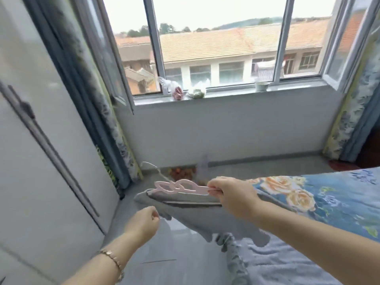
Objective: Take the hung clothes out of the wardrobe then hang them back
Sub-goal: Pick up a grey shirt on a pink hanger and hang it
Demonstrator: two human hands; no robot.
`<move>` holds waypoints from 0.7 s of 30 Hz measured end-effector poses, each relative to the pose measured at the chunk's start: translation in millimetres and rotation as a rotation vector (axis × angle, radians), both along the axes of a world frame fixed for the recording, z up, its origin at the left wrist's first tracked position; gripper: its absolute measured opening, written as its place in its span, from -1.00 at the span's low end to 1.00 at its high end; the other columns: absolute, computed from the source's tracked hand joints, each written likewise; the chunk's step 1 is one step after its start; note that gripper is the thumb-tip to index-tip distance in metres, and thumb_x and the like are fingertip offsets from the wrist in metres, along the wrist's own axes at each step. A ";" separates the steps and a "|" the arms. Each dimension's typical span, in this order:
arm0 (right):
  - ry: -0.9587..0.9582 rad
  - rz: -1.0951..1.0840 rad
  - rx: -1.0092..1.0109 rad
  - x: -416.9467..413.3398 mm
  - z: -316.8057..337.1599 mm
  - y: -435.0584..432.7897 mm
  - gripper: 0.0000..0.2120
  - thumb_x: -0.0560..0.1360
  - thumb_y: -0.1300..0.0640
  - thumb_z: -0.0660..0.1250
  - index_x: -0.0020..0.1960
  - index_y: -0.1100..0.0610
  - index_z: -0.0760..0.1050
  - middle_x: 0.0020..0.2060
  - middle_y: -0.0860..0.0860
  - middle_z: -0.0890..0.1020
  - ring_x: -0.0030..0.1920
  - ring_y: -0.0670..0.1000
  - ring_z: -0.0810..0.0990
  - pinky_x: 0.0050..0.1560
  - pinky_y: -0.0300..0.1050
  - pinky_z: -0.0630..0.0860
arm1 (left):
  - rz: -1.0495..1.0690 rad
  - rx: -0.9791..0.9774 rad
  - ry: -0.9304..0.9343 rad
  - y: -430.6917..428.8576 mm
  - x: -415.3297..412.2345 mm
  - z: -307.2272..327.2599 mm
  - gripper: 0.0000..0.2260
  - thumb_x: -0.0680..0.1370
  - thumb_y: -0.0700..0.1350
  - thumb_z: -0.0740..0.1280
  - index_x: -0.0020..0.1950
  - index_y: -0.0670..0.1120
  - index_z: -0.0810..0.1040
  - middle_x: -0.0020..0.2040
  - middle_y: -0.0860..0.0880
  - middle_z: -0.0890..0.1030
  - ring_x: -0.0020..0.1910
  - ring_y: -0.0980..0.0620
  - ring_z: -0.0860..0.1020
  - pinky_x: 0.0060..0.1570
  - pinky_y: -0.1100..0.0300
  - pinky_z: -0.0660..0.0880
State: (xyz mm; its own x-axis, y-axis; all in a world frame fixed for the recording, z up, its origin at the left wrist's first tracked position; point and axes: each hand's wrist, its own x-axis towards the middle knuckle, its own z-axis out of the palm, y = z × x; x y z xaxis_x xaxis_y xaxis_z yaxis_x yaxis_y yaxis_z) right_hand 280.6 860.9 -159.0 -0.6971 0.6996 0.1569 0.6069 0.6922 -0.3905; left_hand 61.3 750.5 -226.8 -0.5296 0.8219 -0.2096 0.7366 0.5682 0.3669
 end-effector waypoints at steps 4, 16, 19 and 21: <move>-0.002 0.207 -0.083 -47.7 36.2 -71.0 -0.86 0.57 0.03 0.18 0.02 -0.06 0.51 -0.05 -0.10 0.61 -0.10 0.04 0.48 -0.09 -0.15 0.37 | 0.245 0.046 0.027 -113.7 -26.0 34.0 -0.83 0.53 -0.14 0.18 -0.26 0.01 0.36 -0.02 -0.05 0.57 0.00 -0.06 0.53 -0.18 0.23 0.32; -0.051 0.781 -0.338 -143.3 106.2 -362.0 -0.84 0.55 0.19 0.22 -0.06 0.17 0.58 -0.31 -0.02 0.57 -0.37 -0.08 0.43 -0.33 -0.22 0.36 | 0.925 0.088 0.041 -478.6 30.8 112.8 -0.85 0.52 -0.13 0.12 -0.25 -0.03 0.35 -0.22 0.00 0.48 -0.22 -0.03 0.45 -0.19 0.18 0.37; -0.104 0.894 -0.403 -161.1 123.6 -446.0 -0.87 0.55 0.22 0.22 -0.11 0.17 0.52 -0.38 -0.02 0.45 -0.40 -0.12 0.36 -0.38 -0.32 0.31 | 1.096 0.102 0.090 -571.7 50.7 127.3 -0.80 0.51 -0.15 0.12 -0.32 -0.01 0.32 -0.25 0.00 0.49 -0.23 -0.03 0.44 -0.18 0.19 0.39; -0.110 0.954 -0.443 -171.3 132.8 -500.7 -0.90 0.54 0.22 0.22 -0.13 0.16 0.48 -0.37 -0.02 0.45 -0.40 -0.12 0.38 -0.38 -0.33 0.34 | 1.234 0.124 0.112 -627.7 63.1 138.4 -0.75 0.55 -0.16 0.15 -0.34 0.00 0.34 -0.18 -0.03 0.51 -0.17 -0.03 0.46 -0.11 0.22 0.41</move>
State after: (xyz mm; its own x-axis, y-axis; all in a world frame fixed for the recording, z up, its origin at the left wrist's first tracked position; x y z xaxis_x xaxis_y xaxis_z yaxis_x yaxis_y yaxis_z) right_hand 109.3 360.3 -26.2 -0.9831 -0.1662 -0.0763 -0.0657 0.7102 -0.7009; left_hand 124.4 122.8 -88.4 -0.9717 -0.2257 -0.0703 -0.2334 0.8687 0.4370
